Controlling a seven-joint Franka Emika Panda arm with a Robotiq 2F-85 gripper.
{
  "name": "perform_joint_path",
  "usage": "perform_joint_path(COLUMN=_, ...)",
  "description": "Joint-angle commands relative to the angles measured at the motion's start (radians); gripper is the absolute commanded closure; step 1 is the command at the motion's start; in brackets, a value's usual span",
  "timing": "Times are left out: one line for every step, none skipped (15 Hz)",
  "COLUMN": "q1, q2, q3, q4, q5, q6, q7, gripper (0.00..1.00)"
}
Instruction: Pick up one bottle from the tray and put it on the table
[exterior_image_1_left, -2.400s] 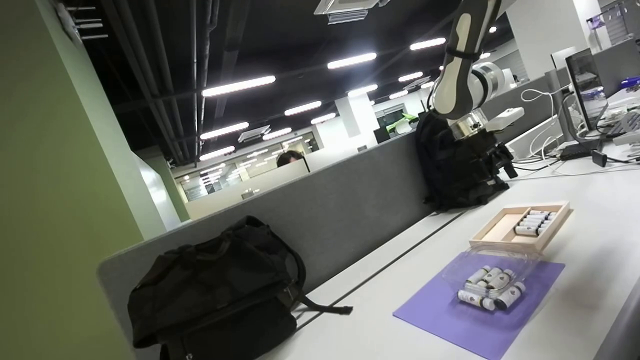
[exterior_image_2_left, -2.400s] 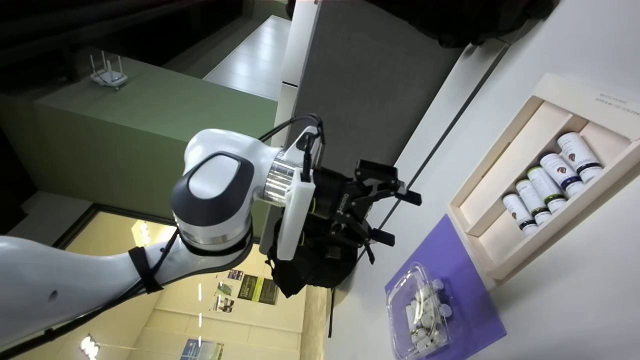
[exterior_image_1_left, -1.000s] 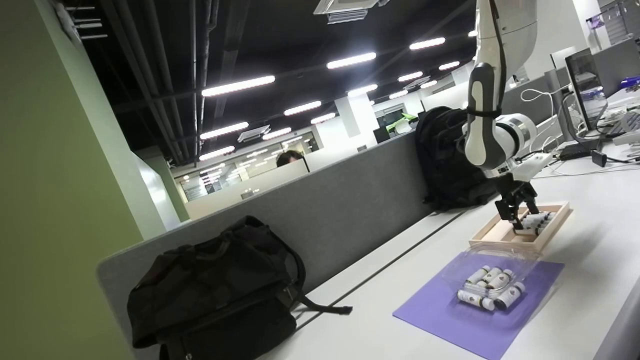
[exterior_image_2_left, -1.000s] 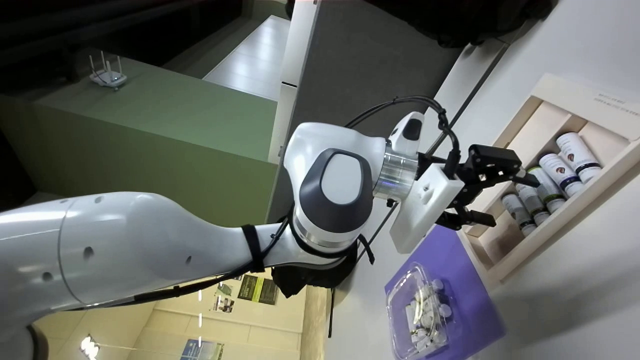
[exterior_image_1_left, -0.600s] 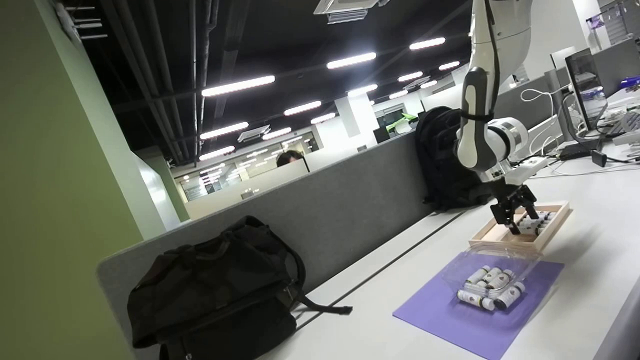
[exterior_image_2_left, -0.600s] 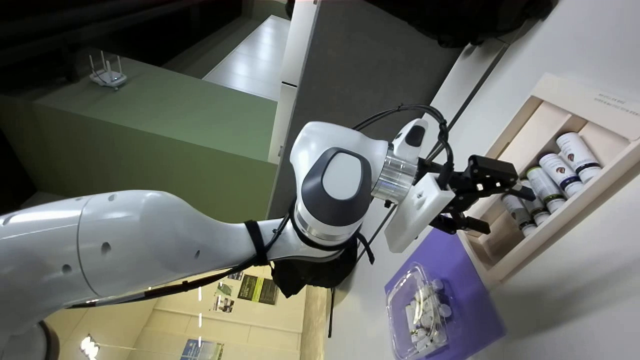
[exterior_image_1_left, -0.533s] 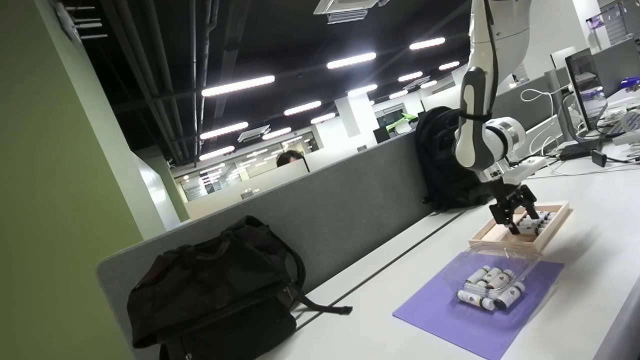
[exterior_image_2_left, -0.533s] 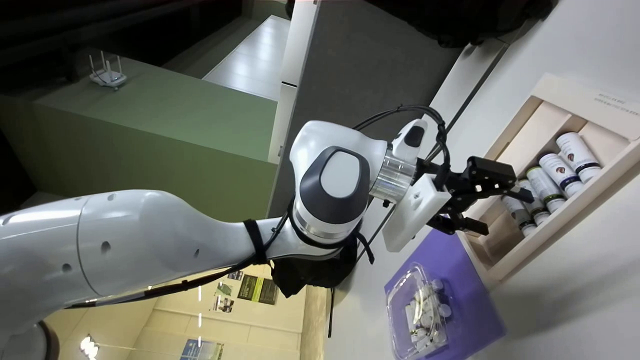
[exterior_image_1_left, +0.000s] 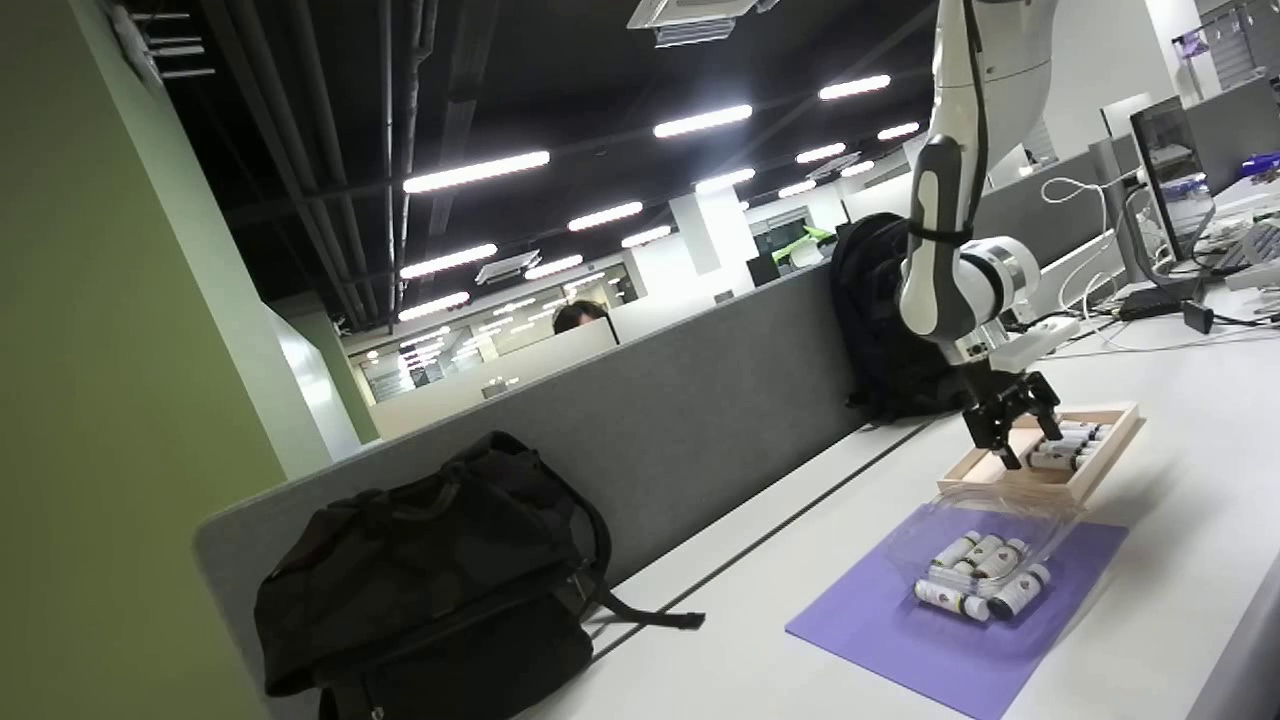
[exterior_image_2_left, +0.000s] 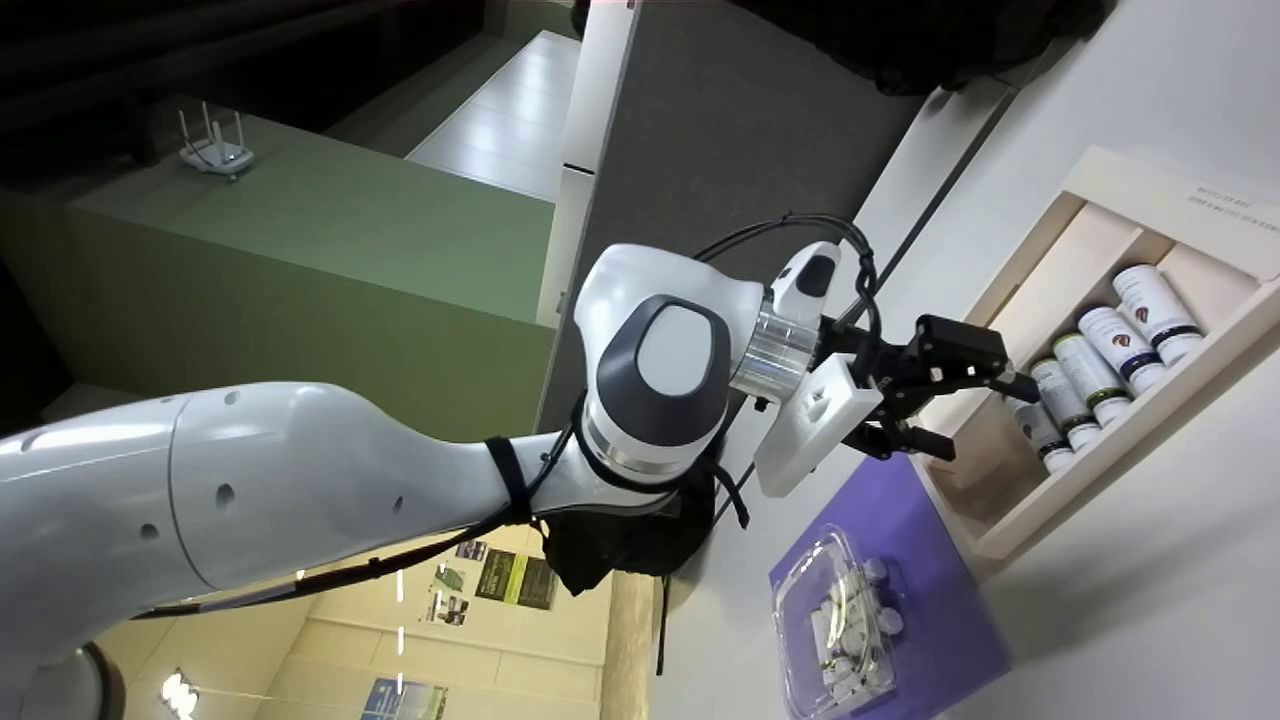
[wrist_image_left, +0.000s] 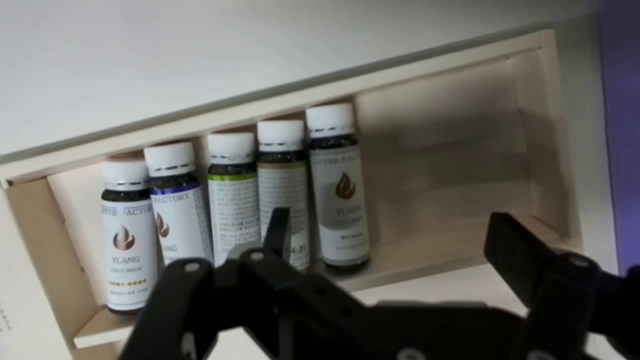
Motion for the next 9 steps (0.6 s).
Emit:
perform_joint_path(q1=-0.009, q2=0.013, q3=0.024, q4=0.007, q5=0.025, q6=0.044, q7=0.003, gripper=0.0)
perform_joint_path(q1=-0.008, q2=0.016, q3=0.028, q4=0.008, q5=0.028, q6=0.044, q7=0.003, gripper=0.0)
perform_joint_path(q1=-0.007, q2=0.02, q3=0.03, q4=0.009, q5=0.03, q6=0.046, q7=0.005, gripper=0.0)
perform_joint_path(q1=-0.005, q2=0.023, q3=0.031, q4=0.012, q5=0.033, q6=0.039, q7=0.008, gripper=0.0)
perform_joint_path(q1=-0.003, q2=0.024, q3=0.029, q4=0.017, q5=0.034, q6=0.024, q7=0.012, gripper=0.0)
perform_joint_path(q1=-0.001, q2=0.025, q3=0.027, q4=0.02, q5=0.033, q6=0.012, q7=0.017, gripper=0.0)
perform_joint_path(q1=-0.004, q2=0.025, q3=0.03, q4=0.023, q5=0.037, q6=0.003, q7=0.014, gripper=0.0)
perform_joint_path(q1=-0.008, q2=0.025, q3=0.033, q4=0.024, q5=0.041, q6=-0.003, q7=0.011, gripper=0.0)
perform_joint_path(q1=-0.012, q2=0.024, q3=0.036, q4=0.026, q5=0.047, q6=-0.016, q7=0.009, gripper=0.0)
